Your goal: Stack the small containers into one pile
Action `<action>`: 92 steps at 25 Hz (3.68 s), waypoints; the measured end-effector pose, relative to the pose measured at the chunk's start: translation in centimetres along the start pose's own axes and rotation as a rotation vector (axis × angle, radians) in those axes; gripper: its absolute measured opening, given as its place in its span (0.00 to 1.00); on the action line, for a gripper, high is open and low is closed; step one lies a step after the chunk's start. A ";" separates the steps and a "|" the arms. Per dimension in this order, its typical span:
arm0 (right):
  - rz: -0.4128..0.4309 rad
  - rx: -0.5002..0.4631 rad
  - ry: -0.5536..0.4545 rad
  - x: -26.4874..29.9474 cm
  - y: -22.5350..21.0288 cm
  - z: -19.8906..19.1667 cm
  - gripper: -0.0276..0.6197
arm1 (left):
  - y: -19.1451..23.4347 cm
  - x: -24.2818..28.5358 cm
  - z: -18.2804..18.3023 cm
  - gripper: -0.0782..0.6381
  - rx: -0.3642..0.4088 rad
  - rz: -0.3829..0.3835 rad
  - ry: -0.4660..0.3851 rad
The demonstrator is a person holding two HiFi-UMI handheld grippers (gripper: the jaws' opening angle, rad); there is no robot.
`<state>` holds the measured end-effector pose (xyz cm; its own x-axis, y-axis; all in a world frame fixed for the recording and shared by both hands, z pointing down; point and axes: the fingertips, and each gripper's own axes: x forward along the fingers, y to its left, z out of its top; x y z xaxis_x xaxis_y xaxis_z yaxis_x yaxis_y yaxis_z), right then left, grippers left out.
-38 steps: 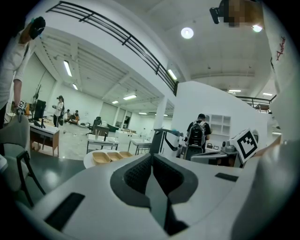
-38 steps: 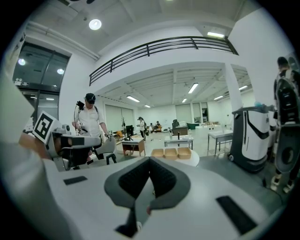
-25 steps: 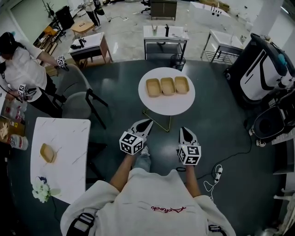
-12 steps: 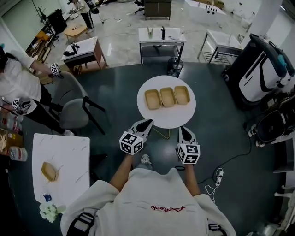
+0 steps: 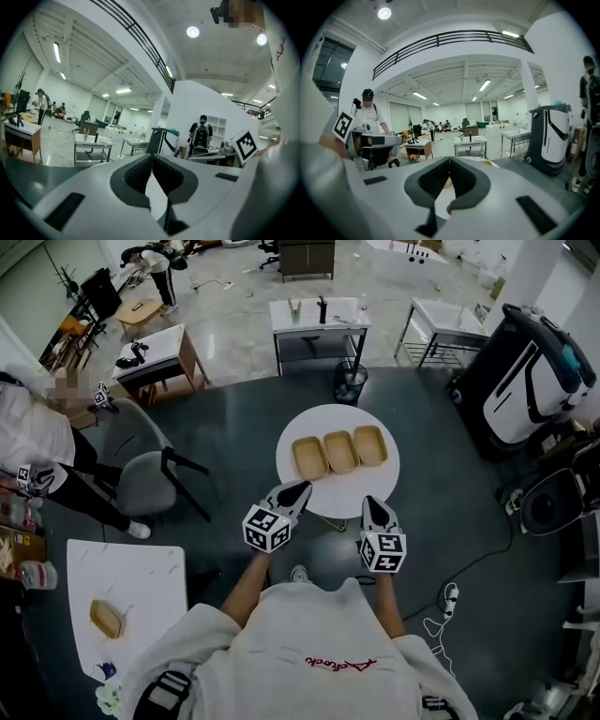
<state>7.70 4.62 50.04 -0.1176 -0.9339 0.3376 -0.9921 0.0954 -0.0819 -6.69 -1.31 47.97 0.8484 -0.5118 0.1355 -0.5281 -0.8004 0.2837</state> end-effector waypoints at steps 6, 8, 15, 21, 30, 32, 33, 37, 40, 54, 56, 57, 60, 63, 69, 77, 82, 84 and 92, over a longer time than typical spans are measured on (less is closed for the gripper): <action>-0.016 0.025 0.002 2.0 -0.4 -0.1 0.07 | 1.2 1.3 0.3 0.14 0.013 -0.023 0.014; -0.010 0.026 0.006 2.5 -0.1 -0.3 0.07 | 1.7 1.3 0.2 0.14 0.012 -0.022 0.015; -0.017 0.038 0.013 2.5 -0.3 -1.1 0.08 | 1.4 1.5 -0.8 0.14 0.008 -0.040 0.036; -0.004 0.041 0.030 2.8 -1.8 -1.4 0.07 | 0.5 3.4 -1.3 0.14 0.001 -0.041 0.054; 0.075 0.007 0.052 6.3 -4.2 -0.1 0.07 | 1.9 7.2 -0.5 0.14 -0.018 0.024 0.044; 0.091 0.001 0.054 7.3 -5.1 0.3 0.08 | 2.3 8.3 -0.2 0.14 -0.020 0.038 0.042; 0.098 -0.001 0.055 7.8 -5.6 0.6 0.07 | 2.5 8.9 0.0 0.14 -0.021 0.046 0.041; 0.137 -0.014 0.053 10.1 -7.5 1.5 0.07 | 3.3 11.3 0.5 0.14 -0.022 0.084 0.031; 0.174 -0.028 0.042 11.7 -8.5 2.5 0.08 | 3.9 12.8 1.2 0.14 -0.015 0.114 0.022; 0.301 -0.054 0.067 15.9 -11.6 2.8 0.08 | 5.6 15.3 0.4 0.14 -0.039 0.264 0.023; 0.310 -0.058 0.072 16.3 -11.6 2.6 0.07 | 5.9 15.5 0.0 0.14 -0.044 0.271 0.027; 0.313 -0.059 0.075 16.5 -11.5 2.5 0.08 | 6.1 15.6 0.0 0.14 -0.045 0.273 0.029; 0.315 -0.059 0.087 17.1 -11.3 2.3 0.08 | 6.7 15.9 -0.3 0.14 -0.052 0.273 0.038; 0.310 -0.057 0.103 17.7 -11.2 1.8 0.08 | 7.3 16.1 -0.6 0.14 -0.058 0.266 0.053; 0.307 -0.055 0.145 18.6 -10.3 0.4 0.08 | 9.0 15.4 -1.8 0.14 -0.078 0.273 0.086; 0.315 -0.056 0.231 19.5 -9.7 -2.9 0.08 | 10.5 14.3 -5.4 0.14 -0.147 0.297 0.137; 0.336 -0.064 0.290 19.8 -8.9 -5.3 0.08 | 11.3 13.5 -7.4 0.14 -0.187 0.316 0.164; 0.355 -0.071 0.318 19.8 -8.2 -6.3 0.08 | 11.5 13.0 -8.1 0.14 -0.208 0.330 0.169; 0.447 -0.099 0.382 20.4 -4.2 -9.1 0.08 | 12.6 10.8 -10.3 0.14 -0.250 0.372 0.188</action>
<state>9.05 -11.70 65.83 -0.5145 -0.6070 0.6057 -0.8397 0.5000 -0.2121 -3.77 -13.72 62.83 0.6079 -0.6651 0.4336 -0.7913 -0.4625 0.3999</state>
